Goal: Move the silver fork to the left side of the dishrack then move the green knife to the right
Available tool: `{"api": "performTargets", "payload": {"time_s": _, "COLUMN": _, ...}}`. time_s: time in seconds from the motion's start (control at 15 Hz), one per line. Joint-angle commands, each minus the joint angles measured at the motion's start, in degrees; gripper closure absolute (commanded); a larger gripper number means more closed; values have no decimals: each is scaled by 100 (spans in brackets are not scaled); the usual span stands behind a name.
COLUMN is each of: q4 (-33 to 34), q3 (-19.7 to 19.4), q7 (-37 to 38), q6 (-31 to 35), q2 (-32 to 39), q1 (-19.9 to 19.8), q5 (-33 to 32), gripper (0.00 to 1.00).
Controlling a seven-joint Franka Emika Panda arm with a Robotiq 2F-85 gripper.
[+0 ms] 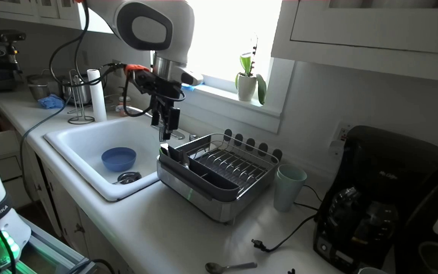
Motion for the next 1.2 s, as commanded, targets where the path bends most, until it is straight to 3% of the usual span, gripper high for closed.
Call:
{"api": "performTargets", "payload": {"time_s": 0.0, "q4": 127, "q3": -2, "q7": 45, "q6": -342, "q2": 195, "q1": -20, "q5": 94, "gripper": 0}}
{"api": "performTargets", "payload": {"time_s": 0.13, "q4": 175, "q3": -46, "q7": 116, "q6": -475, "q2": 349, "q1": -41, "q5": 199, "gripper": 1}}
{"api": "performTargets", "payload": {"time_s": 0.27, "q4": 183, "q3": -72, "q7": 223, "q6": -531, "q2": 440, "q1": -76, "q5": 229, "gripper": 8}}
{"api": "performTargets", "payload": {"time_s": 0.33, "q4": 199, "q3": -90, "q7": 277, "q6": -561, "q2": 480, "q1": -93, "q5": 259, "gripper": 24}}
{"api": "performTargets", "payload": {"time_s": 0.4, "q4": 205, "q3": -111, "q7": 318, "q6": -577, "q2": 519, "q1": -106, "q5": 291, "gripper": 33}}
{"api": "performTargets", "payload": {"time_s": 0.6, "q4": 245, "q3": -189, "q7": 295, "q6": -590, "q2": 564, "q1": -137, "q5": 516, "gripper": 46}}
{"api": "performTargets", "payload": {"time_s": 0.8, "q4": 289, "q3": -263, "q7": 231, "q6": -550, "q2": 564, "q1": -166, "q5": 815, "gripper": 36}}
{"api": "performTargets", "payload": {"time_s": 0.93, "q4": 323, "q3": -294, "q7": 234, "q6": -527, "q2": 572, "q1": -171, "q5": 942, "gripper": 49}}
{"api": "performTargets", "payload": {"time_s": 1.13, "q4": 346, "q3": -308, "q7": 230, "q6": -503, "q2": 591, "q1": -173, "q5": 1042, "gripper": 78}}
